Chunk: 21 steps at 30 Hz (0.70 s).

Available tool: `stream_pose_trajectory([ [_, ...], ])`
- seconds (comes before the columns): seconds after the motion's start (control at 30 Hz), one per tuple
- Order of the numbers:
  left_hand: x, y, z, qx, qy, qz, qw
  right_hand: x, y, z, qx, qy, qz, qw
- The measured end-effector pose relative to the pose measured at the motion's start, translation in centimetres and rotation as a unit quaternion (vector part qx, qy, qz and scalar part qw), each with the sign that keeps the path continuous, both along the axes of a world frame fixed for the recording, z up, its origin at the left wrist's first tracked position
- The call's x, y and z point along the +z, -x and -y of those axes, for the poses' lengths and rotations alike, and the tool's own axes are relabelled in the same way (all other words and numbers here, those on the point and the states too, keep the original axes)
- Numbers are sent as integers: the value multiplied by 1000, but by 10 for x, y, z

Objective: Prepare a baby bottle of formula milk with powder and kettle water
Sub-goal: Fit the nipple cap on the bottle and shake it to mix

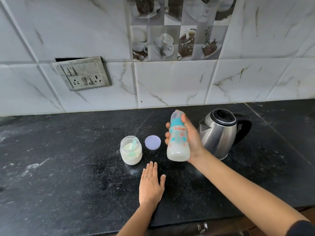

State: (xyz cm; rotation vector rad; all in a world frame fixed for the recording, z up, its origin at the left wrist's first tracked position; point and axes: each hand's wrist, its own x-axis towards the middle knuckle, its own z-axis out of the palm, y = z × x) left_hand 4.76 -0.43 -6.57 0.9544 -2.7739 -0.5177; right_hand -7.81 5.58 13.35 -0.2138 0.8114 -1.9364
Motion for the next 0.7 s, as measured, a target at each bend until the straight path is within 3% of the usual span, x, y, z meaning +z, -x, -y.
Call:
stream_pose_trajectory([
  [0.13,1,-1,0,-2,1,-3,1000,15,18,6,-71,27,88,993],
  [0.33,0,-1,0,0,0,-7,1000,15,0,-2,-2,33,6,999],
  [0.5,0,-1,-1,-3,0,-6,1000,21,22,7,-59,55,88,993],
  [0.63,0,0,0,1,-5,-4,1000,2,-2,0,52,46,-16,997],
  [0.7,0,-1,-1,2,-6,-8,1000,6,1,-1,32,43,-21,998],
])
